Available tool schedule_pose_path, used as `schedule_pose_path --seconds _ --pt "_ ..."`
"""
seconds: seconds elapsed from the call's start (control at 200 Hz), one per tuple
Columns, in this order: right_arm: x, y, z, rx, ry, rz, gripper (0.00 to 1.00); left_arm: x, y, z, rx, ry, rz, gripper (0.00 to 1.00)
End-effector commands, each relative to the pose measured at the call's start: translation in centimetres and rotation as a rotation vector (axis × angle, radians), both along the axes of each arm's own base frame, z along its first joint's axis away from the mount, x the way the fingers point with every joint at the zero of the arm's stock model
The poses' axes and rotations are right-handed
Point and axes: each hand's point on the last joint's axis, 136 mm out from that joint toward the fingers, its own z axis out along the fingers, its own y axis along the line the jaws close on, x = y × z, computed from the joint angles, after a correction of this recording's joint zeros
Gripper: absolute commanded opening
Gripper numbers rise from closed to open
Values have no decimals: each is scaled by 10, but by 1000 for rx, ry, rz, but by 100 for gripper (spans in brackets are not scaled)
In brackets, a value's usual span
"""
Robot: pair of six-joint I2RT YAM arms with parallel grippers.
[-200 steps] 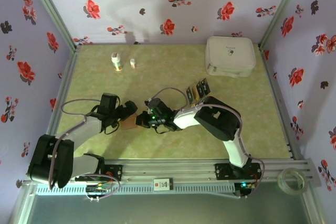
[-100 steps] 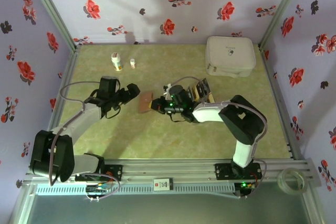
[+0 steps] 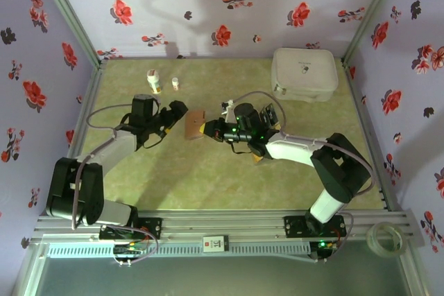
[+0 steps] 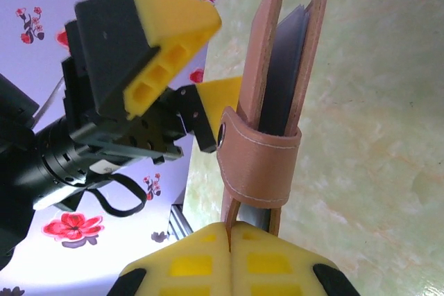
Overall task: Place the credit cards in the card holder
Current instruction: Pass the card holder.
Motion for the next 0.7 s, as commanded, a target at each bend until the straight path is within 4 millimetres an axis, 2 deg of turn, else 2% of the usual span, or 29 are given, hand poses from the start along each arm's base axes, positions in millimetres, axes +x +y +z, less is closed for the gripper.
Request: schedule_pose_path --seconds 0.0,0.18,0.44,0.695 --pt "-1 2 22 45 -27 24 0 14 -12 23 -146 -67 5 90" --pt "1 4 31 79 -28 19 0 16 -17 27 -194 -83 1 78" --pt "3 8 41 130 -18 21 0 10 -20 12 -245 -63 9 65" --pt "6 14 33 160 17 19 0 11 -25 16 -299 -85 10 52"
